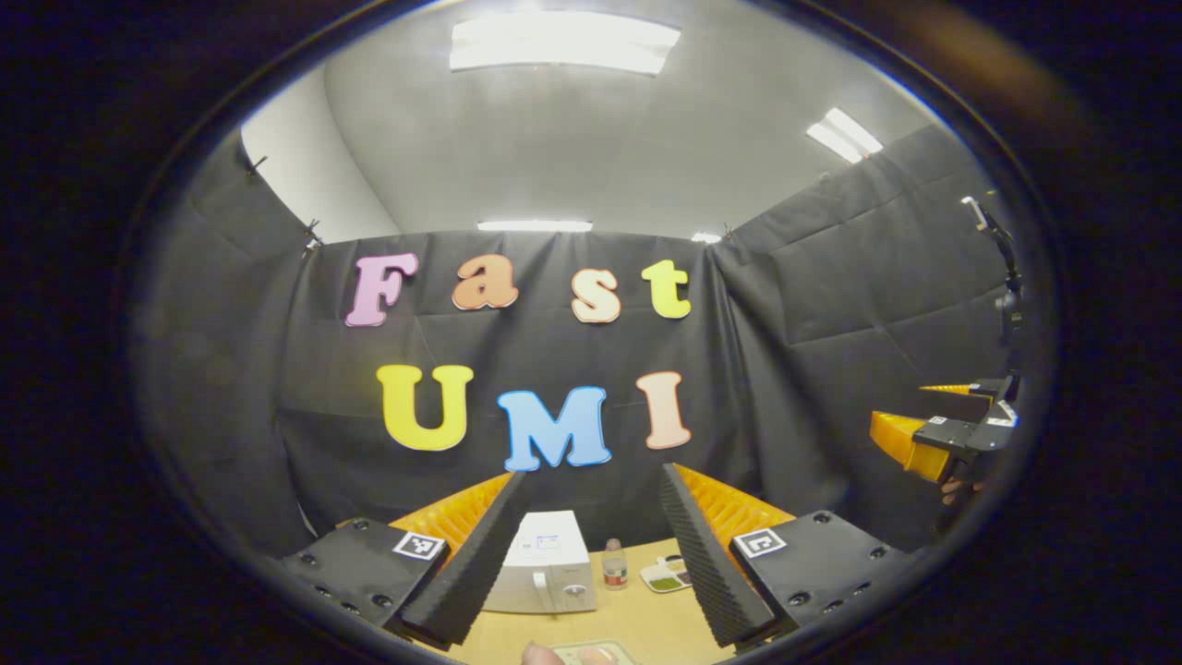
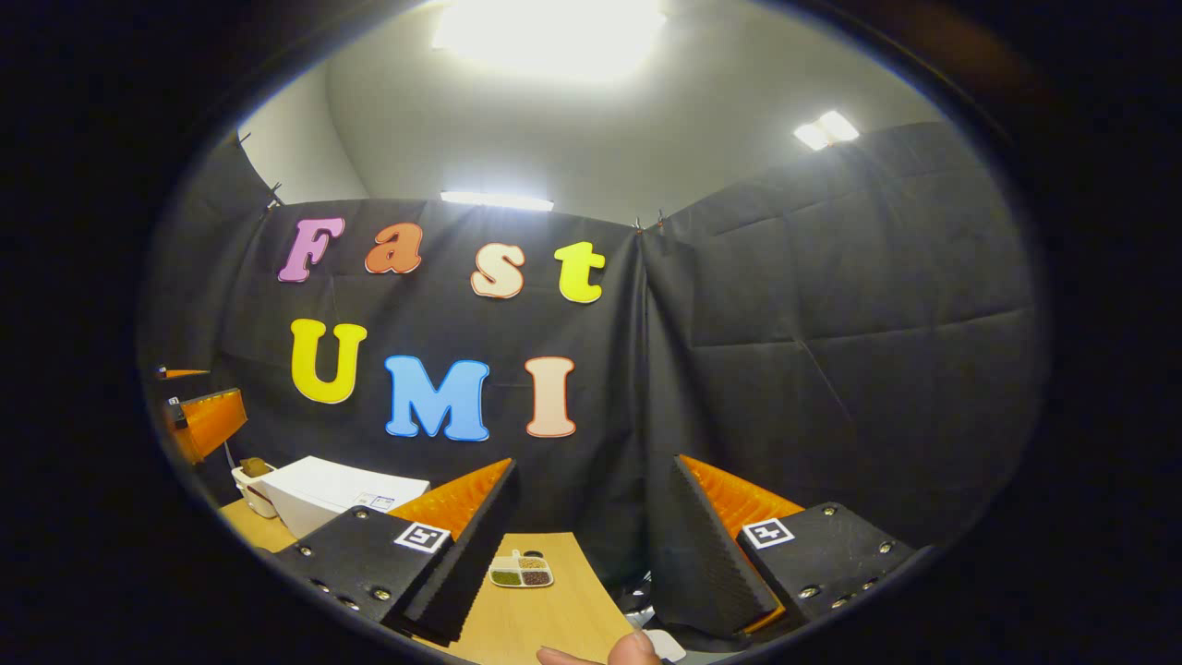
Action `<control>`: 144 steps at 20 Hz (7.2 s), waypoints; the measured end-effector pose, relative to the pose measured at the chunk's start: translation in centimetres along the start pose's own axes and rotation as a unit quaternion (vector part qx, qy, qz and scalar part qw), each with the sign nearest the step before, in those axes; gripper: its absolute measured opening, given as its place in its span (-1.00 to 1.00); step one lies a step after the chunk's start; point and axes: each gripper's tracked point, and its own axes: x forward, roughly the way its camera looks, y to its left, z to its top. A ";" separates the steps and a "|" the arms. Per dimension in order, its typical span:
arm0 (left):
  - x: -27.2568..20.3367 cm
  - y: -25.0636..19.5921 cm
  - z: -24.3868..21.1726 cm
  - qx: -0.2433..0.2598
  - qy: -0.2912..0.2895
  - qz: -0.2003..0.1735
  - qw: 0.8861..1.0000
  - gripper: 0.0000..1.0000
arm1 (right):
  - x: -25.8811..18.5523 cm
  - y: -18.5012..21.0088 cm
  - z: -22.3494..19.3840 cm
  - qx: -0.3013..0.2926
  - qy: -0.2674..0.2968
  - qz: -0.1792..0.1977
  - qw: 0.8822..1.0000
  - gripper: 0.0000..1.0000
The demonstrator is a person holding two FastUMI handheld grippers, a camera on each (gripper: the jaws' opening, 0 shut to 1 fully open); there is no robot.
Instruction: Open the microwave oven with the left hand, put the food in, and close the microwave oven.
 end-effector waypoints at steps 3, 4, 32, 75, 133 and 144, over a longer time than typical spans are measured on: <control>-1.1 1.7 0.0 0.001 0.007 0.023 1.000 0.92 | 0.0 1.3 0.5 0.005 -0.005 0.016 1.000 0.98; -1.4 2.3 0.0 0.001 0.008 0.030 1.000 0.97 | 0.0 1.7 0.5 0.009 -0.005 0.021 1.000 0.98; 8.8 6.0 -25.8 -0.049 0.146 0.047 0.987 0.96 | 7.1 4.6 1.8 -0.020 0.012 0.059 0.998 0.98; 19.6 7.5 -52.6 -0.071 0.280 -0.011 0.957 -0.65 | 9.4 6.1 -3.3 -0.057 0.125 -0.023 0.990 0.98; -16.9 29.6 -23.4 -0.081 0.172 0.202 0.961 0.77 | 0.9 25.4 -14.8 0.090 0.187 0.239 0.949 0.98; -14.7 23.1 -18.3 -0.093 0.115 0.102 0.984 0.76 | -1.3 30.9 -29.2 0.050 0.316 0.235 0.918 0.97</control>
